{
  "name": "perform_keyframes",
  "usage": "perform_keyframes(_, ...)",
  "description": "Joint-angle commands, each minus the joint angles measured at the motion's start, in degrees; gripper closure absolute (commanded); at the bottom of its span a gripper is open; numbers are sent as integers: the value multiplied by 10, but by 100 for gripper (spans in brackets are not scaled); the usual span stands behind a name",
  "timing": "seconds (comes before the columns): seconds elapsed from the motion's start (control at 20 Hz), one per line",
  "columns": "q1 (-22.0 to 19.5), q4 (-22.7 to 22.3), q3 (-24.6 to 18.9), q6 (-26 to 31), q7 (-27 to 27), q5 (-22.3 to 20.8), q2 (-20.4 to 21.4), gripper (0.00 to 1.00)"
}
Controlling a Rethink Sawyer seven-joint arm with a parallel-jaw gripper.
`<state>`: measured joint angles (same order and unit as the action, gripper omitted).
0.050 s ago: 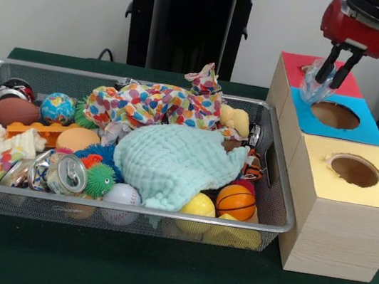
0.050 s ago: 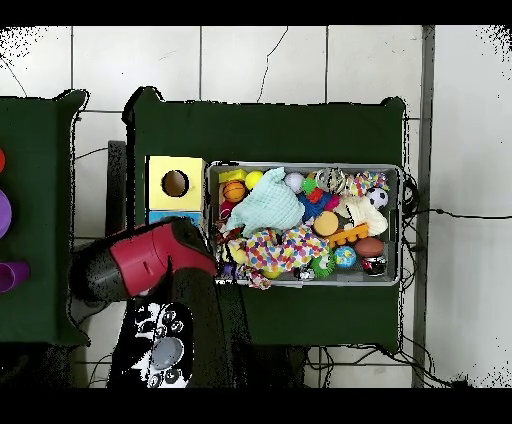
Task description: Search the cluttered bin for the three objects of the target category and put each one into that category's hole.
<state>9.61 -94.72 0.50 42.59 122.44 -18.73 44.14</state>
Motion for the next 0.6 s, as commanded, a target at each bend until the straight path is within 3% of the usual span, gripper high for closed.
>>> perform_keyframes(0.05,25,17,19,-31,166,31,-44,100)
perform_keyframes(0.6,71,30,60,-56,179,62,-78,100)
